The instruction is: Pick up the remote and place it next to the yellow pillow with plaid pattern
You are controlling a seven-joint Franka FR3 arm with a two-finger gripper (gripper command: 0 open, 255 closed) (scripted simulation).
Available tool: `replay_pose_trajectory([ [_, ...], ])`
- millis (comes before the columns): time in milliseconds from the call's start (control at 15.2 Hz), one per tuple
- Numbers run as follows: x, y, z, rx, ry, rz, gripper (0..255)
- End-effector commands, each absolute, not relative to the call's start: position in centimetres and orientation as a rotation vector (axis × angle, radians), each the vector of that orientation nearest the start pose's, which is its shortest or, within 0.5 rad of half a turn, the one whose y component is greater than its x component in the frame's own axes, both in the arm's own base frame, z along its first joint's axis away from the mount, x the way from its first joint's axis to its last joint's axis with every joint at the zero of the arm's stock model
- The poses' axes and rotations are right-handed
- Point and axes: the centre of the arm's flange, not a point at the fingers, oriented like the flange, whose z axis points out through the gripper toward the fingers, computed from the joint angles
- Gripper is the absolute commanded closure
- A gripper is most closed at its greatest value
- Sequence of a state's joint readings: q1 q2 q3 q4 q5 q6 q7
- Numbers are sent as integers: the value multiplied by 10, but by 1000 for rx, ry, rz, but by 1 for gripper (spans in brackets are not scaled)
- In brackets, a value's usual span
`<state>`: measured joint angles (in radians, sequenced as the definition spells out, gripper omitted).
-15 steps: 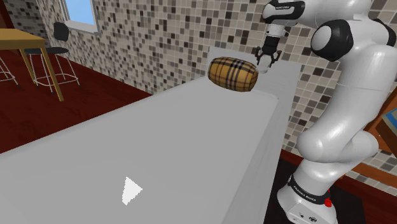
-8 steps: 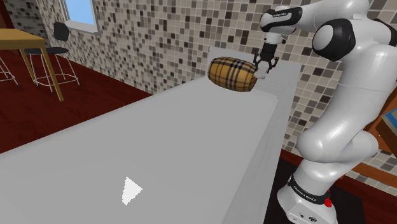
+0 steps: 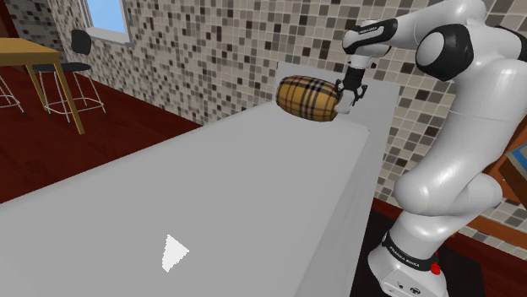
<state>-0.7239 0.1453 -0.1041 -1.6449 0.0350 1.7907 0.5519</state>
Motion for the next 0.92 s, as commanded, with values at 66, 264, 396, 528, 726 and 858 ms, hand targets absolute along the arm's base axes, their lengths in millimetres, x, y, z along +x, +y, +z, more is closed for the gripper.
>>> replay_pose_trajectory([
  [66,417,-443,508,-2402,1996,-8,255],
  [264,417,-443,492,-2402,1996,-8,255],
  [396,417,-443,481,-2402,1996,-8,255],
  [528,417,-443,471,-2402,1996,-8,255],
  [726,417,-443,455,-2402,1996,-8,255],
  [858,417,-443,445,-2402,1996,-8,255],
])
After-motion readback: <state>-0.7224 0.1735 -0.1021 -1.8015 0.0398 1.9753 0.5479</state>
